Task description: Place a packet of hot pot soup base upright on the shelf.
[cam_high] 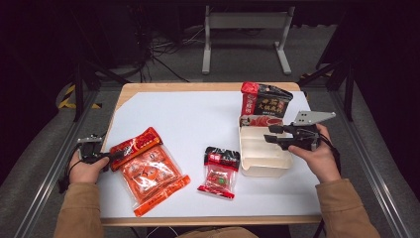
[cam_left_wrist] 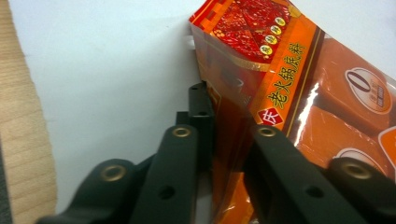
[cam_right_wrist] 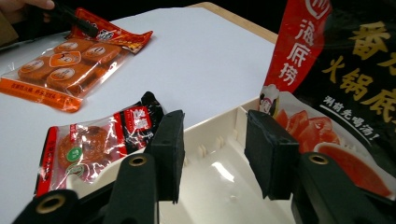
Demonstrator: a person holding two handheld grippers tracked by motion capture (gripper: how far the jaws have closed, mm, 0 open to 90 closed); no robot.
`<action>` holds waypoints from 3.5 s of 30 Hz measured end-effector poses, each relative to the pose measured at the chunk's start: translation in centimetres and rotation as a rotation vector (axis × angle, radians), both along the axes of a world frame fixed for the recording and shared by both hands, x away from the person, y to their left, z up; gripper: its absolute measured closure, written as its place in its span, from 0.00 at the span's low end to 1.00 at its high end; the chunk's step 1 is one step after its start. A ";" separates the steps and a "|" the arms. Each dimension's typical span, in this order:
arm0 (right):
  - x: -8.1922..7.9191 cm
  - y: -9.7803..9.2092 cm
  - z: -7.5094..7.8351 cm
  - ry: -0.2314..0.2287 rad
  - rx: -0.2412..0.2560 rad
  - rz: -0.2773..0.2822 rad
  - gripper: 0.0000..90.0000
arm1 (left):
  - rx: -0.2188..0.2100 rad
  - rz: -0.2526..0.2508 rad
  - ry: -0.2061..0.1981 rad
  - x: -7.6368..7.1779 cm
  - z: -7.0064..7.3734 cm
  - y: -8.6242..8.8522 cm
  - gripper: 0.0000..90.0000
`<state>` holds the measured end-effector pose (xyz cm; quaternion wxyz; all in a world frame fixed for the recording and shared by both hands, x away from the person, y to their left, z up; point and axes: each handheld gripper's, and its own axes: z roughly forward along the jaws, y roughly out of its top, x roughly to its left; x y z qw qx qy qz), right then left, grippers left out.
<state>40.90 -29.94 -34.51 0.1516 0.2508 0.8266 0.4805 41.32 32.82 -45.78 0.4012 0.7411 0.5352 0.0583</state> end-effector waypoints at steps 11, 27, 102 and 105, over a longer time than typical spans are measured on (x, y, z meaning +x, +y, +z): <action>-0.2 0.0 0.3 0.002 -0.009 -0.004 0.66 | -0.031 0.010 -0.066 -0.3 1.4 0.0 1.00; -0.5 0.0 0.6 0.049 0.067 -0.017 0.67 | -0.131 0.006 -0.201 -1.6 5.8 -1.0 1.00; -0.5 6.4 4.1 -0.102 0.127 0.127 0.54 | -0.166 -0.286 -0.672 -9.3 18.9 -11.1 1.00; -0.2 7.1 4.2 -0.109 0.147 0.142 0.51 | -0.176 -0.300 -0.679 -9.3 19.0 -11.4 1.00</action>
